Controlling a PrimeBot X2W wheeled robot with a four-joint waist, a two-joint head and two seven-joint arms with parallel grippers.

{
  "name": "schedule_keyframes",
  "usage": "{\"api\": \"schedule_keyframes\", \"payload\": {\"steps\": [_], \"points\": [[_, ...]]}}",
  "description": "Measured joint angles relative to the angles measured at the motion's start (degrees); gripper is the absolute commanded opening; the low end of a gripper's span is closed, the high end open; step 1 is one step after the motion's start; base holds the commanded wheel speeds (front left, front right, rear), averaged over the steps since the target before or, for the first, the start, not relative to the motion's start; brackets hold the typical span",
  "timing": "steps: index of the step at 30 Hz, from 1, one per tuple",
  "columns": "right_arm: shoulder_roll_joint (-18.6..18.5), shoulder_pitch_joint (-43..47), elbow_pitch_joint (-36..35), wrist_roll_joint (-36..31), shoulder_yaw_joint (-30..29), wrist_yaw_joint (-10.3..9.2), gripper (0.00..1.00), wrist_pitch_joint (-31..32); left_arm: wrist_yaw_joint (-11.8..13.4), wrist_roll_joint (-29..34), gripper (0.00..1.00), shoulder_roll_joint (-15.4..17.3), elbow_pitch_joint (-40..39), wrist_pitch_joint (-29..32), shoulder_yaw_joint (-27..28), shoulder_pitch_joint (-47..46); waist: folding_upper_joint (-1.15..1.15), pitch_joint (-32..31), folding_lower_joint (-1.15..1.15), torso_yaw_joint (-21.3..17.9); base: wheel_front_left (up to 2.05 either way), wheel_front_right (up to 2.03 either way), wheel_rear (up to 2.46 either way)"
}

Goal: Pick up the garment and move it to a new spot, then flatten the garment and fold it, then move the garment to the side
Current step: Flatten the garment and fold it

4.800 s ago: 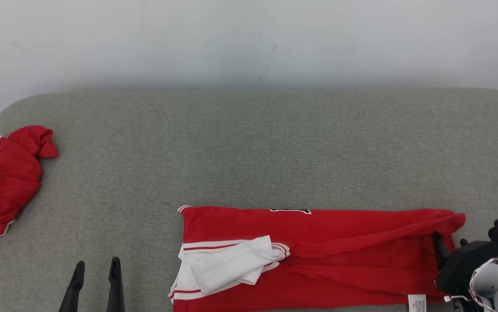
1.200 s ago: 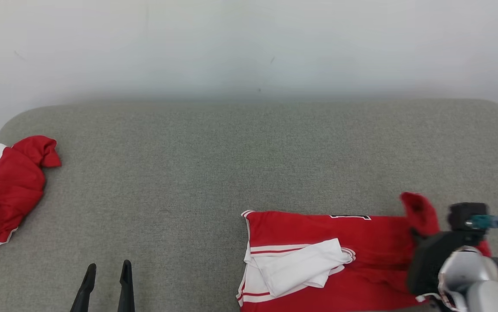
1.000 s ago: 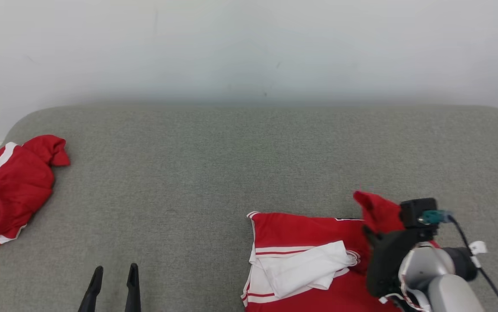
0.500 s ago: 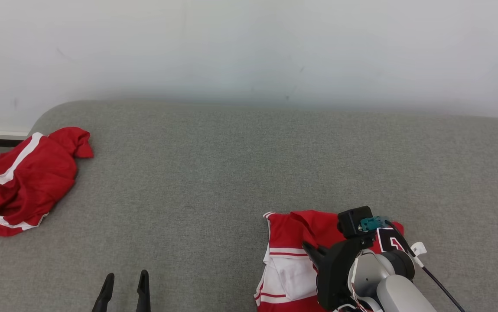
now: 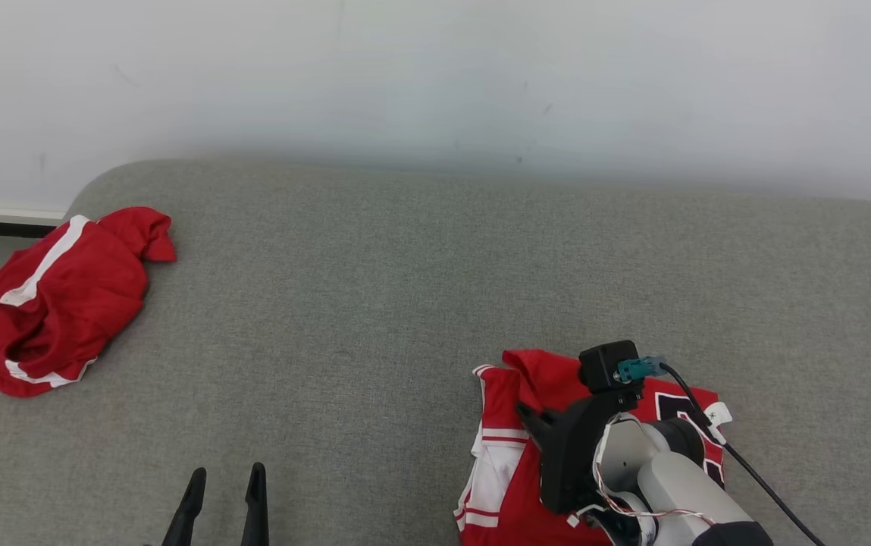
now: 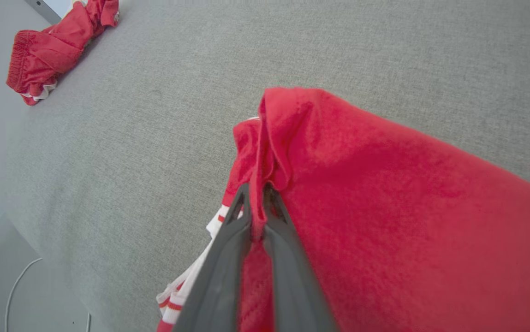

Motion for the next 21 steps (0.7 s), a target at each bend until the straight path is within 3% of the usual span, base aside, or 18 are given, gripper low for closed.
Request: {"api": "schedule_keyframes", "payload": {"steps": [6,10,15,21], "points": [[0.0,-1.3,1.3,7.8,3.5,0.0,1.0,-2.2,-0.5,-0.2,1.0,0.0,0.2,0.0,0.8,-0.3,0.0,0.1,0.0,0.2,0.0,0.0,0.0],[0.1,-1.3,-2.2,11.5,7.2,0.0,1.0,-2.2,-0.9,-0.2,1.0,0.0,0.0,0.0,1.6,-0.1,0.0,-0.3,0.0,-0.1,0.0,0.0,0.0],[-0.9,1.5,-9.5,8.8,9.8,0.0,1.0,-1.0,-1.0,-0.2,1.0,0.0,-0.4,0.0,2.6,0.5,0.0,-0.7,0.0,-1.2,0.0,0.0,0.0],[-7.3,10.4,-21.3,0.8,9.4,0.0,1.0,-1.3,-0.4,-0.6,1.0,0.0,-0.7,0.0,2.2,0.6,0.0,-1.1,0.0,-2.8,0.0,0.0,0.0]]}}
